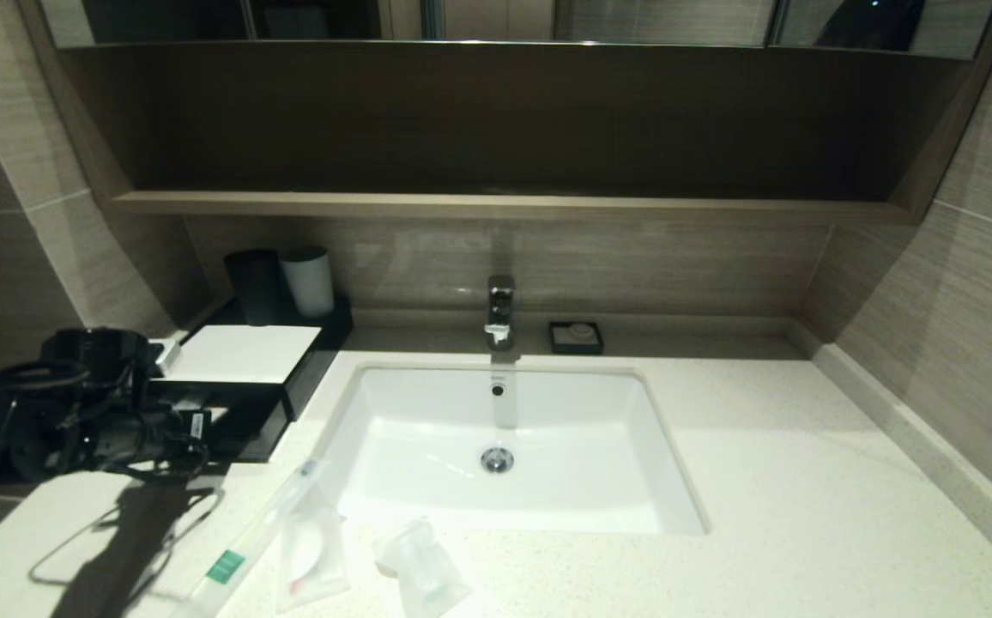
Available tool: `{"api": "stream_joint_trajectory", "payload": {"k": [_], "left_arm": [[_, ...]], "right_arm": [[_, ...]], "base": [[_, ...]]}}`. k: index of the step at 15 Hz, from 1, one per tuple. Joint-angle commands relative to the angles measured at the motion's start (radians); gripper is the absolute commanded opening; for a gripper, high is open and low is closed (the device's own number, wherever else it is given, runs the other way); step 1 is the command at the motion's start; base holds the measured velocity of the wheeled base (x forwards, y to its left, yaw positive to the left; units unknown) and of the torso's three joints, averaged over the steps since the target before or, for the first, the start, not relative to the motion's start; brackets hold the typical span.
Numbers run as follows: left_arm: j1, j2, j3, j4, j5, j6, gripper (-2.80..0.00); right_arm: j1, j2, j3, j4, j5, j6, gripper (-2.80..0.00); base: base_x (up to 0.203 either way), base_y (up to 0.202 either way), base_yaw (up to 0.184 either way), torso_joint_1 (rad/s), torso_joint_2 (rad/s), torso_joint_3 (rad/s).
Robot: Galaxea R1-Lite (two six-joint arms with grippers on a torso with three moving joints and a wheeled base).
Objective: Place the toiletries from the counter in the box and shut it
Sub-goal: Open the drawer
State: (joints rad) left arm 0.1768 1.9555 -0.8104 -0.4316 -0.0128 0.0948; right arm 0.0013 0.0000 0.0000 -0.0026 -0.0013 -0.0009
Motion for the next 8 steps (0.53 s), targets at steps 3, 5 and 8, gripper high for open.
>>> {"api": "stream_joint_trajectory", "payload": {"k": [3,5,8], "left_arm": [[0.001,-0.009,0.002,0.008,0.001,0.014,-2.80],[0.001,-0.015,0.000,0.027,0.002,0.020,-2.80],[0.001,-0.027,0.000,0.047,0.003,0.024,-2.80]], "right_arm": [[0.000,0.000,0.002,-0.001,0.000,-0.001,-2.80],[0.000,0.000,0.002,-0.001,0.000,-0.001,-2.80],[0.000,0.000,0.002,-0.001,0.000,-0.001,-2.80]], "base": [[0.000,0.000,0.000,0.000,0.00,0.000],[0.000,0.000,0.000,0.000,0.00,0.000],[0.000,0.000,0.000,0.000,0.00,0.000]]}}
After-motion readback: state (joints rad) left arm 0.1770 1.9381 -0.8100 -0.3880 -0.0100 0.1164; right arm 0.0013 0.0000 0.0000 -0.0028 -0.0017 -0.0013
